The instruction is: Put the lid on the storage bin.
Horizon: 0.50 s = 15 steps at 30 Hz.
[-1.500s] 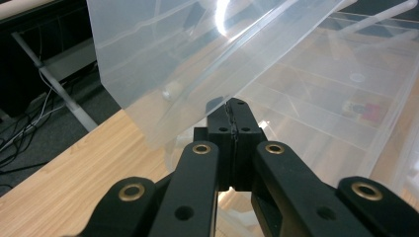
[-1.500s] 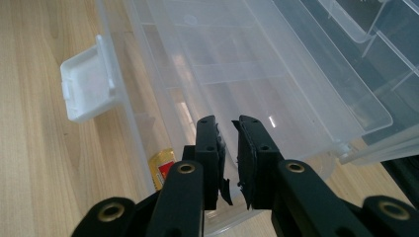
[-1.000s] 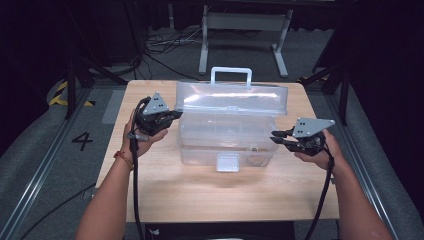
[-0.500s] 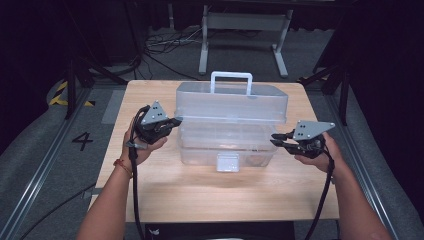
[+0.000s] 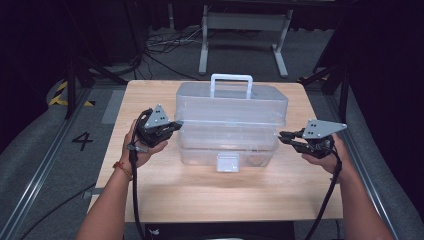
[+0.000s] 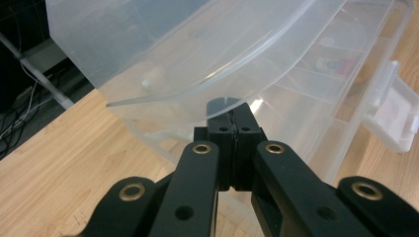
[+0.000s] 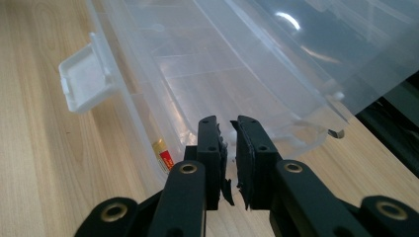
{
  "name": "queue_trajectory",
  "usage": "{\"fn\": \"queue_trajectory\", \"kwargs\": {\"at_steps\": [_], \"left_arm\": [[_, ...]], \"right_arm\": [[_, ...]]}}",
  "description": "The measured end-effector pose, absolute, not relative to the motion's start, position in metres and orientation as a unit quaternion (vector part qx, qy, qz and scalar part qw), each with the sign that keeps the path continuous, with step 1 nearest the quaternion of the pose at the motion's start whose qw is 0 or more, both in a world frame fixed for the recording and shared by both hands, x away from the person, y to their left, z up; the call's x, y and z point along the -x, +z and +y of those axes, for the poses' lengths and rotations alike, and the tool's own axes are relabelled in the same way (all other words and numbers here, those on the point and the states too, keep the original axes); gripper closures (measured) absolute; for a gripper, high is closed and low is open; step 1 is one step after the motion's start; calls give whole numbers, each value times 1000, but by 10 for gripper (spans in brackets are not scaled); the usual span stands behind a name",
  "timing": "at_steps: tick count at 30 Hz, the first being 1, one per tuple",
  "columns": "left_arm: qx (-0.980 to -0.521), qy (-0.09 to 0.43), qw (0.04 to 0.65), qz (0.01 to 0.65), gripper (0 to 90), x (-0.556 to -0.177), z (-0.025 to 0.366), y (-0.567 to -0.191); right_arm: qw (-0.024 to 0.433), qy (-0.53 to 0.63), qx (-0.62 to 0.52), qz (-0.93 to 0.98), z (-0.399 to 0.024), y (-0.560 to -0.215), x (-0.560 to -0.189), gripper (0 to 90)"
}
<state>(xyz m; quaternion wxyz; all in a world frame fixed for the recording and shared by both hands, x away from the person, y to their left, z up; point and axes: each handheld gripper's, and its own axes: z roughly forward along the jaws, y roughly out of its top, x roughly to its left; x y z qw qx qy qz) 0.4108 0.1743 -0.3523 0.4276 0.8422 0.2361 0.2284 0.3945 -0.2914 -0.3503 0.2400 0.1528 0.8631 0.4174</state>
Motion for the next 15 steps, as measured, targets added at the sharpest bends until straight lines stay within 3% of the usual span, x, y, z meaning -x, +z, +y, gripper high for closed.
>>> {"fn": "queue_trajectory", "kwargs": {"at_steps": [15], "left_arm": [[-849, 219, 420, 233, 900, -399, 174, -362]], "right_arm": [[235, 412, -168, 864, -297, -355, -397, 802]]}}
